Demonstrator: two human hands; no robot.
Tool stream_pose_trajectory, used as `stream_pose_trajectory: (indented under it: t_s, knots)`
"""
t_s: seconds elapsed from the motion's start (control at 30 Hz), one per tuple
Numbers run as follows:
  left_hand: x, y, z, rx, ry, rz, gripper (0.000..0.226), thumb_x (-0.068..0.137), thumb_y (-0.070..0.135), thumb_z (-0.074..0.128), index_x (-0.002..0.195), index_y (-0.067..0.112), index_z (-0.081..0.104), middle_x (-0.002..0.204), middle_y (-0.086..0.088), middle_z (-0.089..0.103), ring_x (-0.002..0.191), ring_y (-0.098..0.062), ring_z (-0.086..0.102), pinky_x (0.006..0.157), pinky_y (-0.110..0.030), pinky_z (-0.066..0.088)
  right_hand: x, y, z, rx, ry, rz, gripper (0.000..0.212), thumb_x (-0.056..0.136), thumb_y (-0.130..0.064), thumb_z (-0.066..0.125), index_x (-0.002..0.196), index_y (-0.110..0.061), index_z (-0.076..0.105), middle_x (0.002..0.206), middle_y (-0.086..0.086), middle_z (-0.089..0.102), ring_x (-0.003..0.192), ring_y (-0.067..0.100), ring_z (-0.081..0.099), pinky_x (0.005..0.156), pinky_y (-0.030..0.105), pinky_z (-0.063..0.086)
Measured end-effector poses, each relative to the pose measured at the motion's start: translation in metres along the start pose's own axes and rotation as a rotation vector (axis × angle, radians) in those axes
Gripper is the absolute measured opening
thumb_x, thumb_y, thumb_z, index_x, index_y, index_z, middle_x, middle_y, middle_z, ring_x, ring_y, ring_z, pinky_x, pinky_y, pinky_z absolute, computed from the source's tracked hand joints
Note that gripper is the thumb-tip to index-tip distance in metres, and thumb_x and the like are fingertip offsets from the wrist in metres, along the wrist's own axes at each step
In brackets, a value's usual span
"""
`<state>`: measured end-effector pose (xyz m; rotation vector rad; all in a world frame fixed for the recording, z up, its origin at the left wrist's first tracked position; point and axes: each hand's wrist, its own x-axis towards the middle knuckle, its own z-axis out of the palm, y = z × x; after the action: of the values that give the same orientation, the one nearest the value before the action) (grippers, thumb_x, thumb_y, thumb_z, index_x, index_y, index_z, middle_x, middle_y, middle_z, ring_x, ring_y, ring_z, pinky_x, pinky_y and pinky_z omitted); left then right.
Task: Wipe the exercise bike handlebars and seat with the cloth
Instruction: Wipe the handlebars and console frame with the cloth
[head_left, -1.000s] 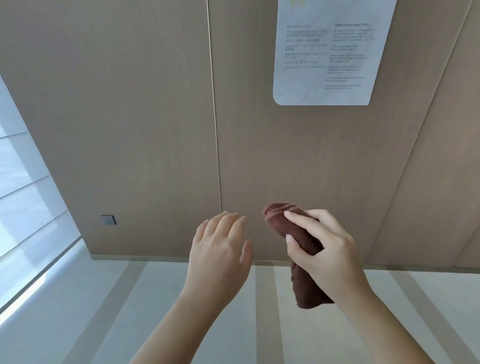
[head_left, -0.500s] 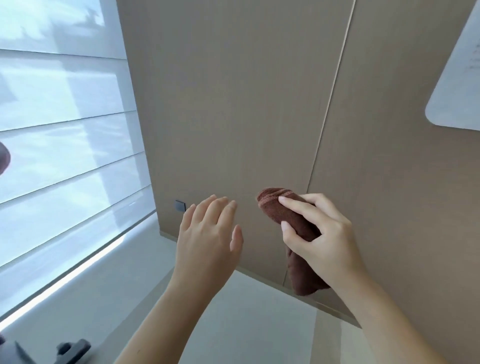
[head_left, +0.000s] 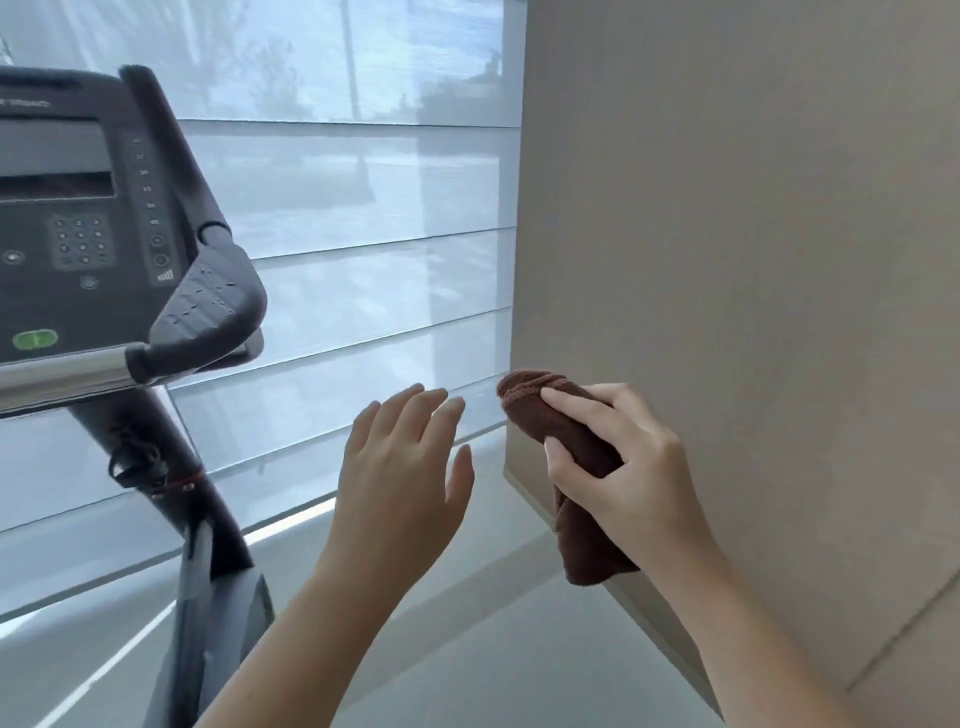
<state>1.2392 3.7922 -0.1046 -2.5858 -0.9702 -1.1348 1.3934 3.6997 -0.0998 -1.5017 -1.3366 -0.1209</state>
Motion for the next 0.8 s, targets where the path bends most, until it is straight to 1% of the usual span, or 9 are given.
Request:
stream_pose_trajectory:
  t_s: [0.13, 0.23, 0.33, 0.4, 0.47, 0.53, 0.63, 0.73, 0.8]
  knots:
    - [0.037, -0.016, 0.017, 0.109, 0.033, -0.119, 0.032, 0.074, 0.009, 0.068, 0.106, 0.003, 0.062, 0.108, -0.014, 0.066, 0.106, -0.034, 0.058, 0.091, -0.047, 0.043, 0.056, 0.029, 0.023, 0.128, -0.113, -0.082, 0.034, 0.077, -0.021, 0.064, 0.110, -0.029, 0.065, 0.103, -0.010, 0.057, 0.090, 0.011, 0.059, 0.081, 0.026, 0.050]
    - [0.062, -0.027, 0.028, 0.175, 0.049, -0.206, 0.034, 0.076, 0.011, 0.068, 0.108, 0.003, 0.061, 0.110, -0.013, 0.065, 0.107, -0.033, 0.058, 0.093, -0.048, 0.042, 0.095, 0.047, 0.040, 0.180, -0.183, -0.155, 0.035, 0.077, -0.019, 0.066, 0.111, -0.029, 0.065, 0.102, -0.010, 0.058, 0.091, 0.007, 0.057, 0.079, 0.023, 0.050]
    - [0.072, -0.044, 0.032, 0.244, 0.086, -0.290, 0.034, 0.077, 0.011, 0.066, 0.110, 0.003, 0.060, 0.111, -0.014, 0.065, 0.106, -0.033, 0.058, 0.092, -0.049, 0.043, 0.125, 0.060, 0.065, 0.260, -0.246, -0.206, 0.038, 0.075, -0.010, 0.070, 0.110, -0.025, 0.066, 0.100, -0.006, 0.059, 0.089, 0.013, 0.059, 0.077, 0.030, 0.053]
    - [0.068, -0.057, 0.031, 0.288, 0.098, -0.356, 0.035, 0.077, 0.011, 0.066, 0.110, 0.001, 0.060, 0.112, -0.016, 0.064, 0.106, -0.034, 0.058, 0.092, -0.050, 0.044, 0.135, 0.063, 0.087, 0.318, -0.292, -0.236, 0.037, 0.075, -0.010, 0.069, 0.109, -0.022, 0.067, 0.100, -0.004, 0.059, 0.086, 0.017, 0.061, 0.074, 0.035, 0.055]
    - [0.062, -0.069, 0.026, 0.334, 0.092, -0.410, 0.035, 0.078, 0.013, 0.064, 0.110, 0.001, 0.060, 0.113, -0.017, 0.064, 0.107, -0.035, 0.058, 0.093, -0.051, 0.044, 0.139, 0.061, 0.112, 0.383, -0.348, -0.252, 0.035, 0.074, -0.014, 0.066, 0.110, -0.019, 0.067, 0.101, -0.001, 0.059, 0.087, 0.019, 0.061, 0.073, 0.037, 0.056]
    - [0.057, -0.083, 0.018, 0.384, 0.079, -0.459, 0.037, 0.078, 0.019, 0.058, 0.109, 0.000, 0.061, 0.113, -0.018, 0.064, 0.107, -0.035, 0.058, 0.092, -0.052, 0.045, 0.143, 0.053, 0.138, 0.421, -0.390, -0.283, 0.036, 0.074, -0.018, 0.064, 0.109, -0.018, 0.067, 0.100, 0.001, 0.060, 0.088, 0.018, 0.061, 0.076, 0.034, 0.055]
    - [0.052, -0.111, 0.001, 0.439, 0.085, -0.529, 0.039, 0.080, 0.023, 0.052, 0.110, 0.000, 0.060, 0.115, -0.019, 0.063, 0.110, -0.035, 0.056, 0.094, -0.053, 0.044, 0.156, 0.033, 0.175, 0.455, -0.432, -0.351, 0.037, 0.073, -0.019, 0.064, 0.110, -0.017, 0.066, 0.099, 0.001, 0.060, 0.088, 0.017, 0.060, 0.078, 0.029, 0.053]
    - [0.046, -0.144, -0.014, 0.479, 0.085, -0.561, 0.044, 0.085, 0.030, 0.043, 0.111, 0.000, 0.059, 0.116, -0.018, 0.062, 0.111, -0.034, 0.055, 0.095, -0.052, 0.043, 0.174, 0.009, 0.209, 0.469, -0.428, -0.414, 0.037, 0.074, -0.018, 0.064, 0.111, -0.015, 0.066, 0.101, 0.003, 0.060, 0.089, 0.018, 0.059, 0.080, 0.030, 0.052]
    - [0.044, -0.168, -0.024, 0.512, 0.086, -0.555, 0.045, 0.084, 0.032, 0.045, 0.112, 0.000, 0.058, 0.117, -0.018, 0.062, 0.112, -0.034, 0.055, 0.097, -0.050, 0.042, 0.188, -0.007, 0.228, 0.471, -0.405, -0.452, 0.036, 0.075, -0.018, 0.063, 0.111, -0.015, 0.065, 0.102, 0.003, 0.060, 0.089, 0.019, 0.059, 0.080, 0.030, 0.052]
